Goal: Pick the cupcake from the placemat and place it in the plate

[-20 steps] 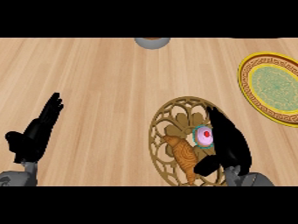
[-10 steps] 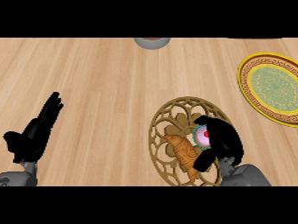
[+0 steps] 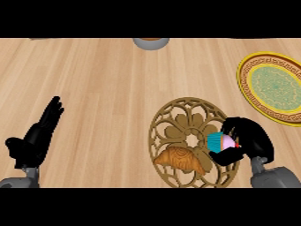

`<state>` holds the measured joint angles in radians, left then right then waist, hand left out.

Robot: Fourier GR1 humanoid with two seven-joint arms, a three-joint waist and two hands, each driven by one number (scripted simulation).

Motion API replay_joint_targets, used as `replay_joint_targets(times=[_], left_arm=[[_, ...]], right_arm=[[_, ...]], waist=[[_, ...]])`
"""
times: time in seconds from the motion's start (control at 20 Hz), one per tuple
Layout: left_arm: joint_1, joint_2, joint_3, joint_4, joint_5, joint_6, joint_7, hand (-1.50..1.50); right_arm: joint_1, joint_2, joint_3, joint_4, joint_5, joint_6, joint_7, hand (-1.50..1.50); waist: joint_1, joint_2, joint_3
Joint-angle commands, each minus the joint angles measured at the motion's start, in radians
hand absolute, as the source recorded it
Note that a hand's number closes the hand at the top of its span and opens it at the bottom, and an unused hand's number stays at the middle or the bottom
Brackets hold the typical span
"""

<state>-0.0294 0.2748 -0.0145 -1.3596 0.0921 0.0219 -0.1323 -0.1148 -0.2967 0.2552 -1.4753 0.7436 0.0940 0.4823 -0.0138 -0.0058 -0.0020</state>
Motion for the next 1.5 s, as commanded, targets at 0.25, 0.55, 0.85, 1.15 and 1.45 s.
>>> replay_joint_targets(times=[0.25,0.55,0.85,1.15,1.45], left_arm=[[0.029,0.002,0.033,0.008,0.015,0.012,-0.018,0.00],[0.022,0.012,0.031,0.017,0.008,-0.004,-0.032,0.00],[0.014,-0.008,-0.009,-0.030,-0.005,-0.015,0.001,0.00],[-0.023,0.019,0.033,0.017,0.006,-0.037,0.003,0.00],[-0.037,-0.030,0.005,0.082,-0.041,-0.037,-0.057,0.00]], right_arm=[[0.136,-0.444,-0.440,0.217,-0.192,-0.034,-0.433,1.50],[0.180,-0.579,-0.653,0.460,-0.333,-0.069,-0.869,1.50],[0.138,-0.698,-0.793,0.754,-0.388,-0.068,-1.205,1.50],[-0.011,-0.734,-0.853,0.898,-0.410,-0.143,-1.332,1.50],[-0.153,-0.789,-0.825,1.017,-0.402,-0.073,-1.377,1.50]], waist=[[-0.063,0.012,0.014],[-0.025,0.009,0.011],[0.016,0.008,0.008],[0.025,0.009,0.005],[0.026,0.010,0.004]])
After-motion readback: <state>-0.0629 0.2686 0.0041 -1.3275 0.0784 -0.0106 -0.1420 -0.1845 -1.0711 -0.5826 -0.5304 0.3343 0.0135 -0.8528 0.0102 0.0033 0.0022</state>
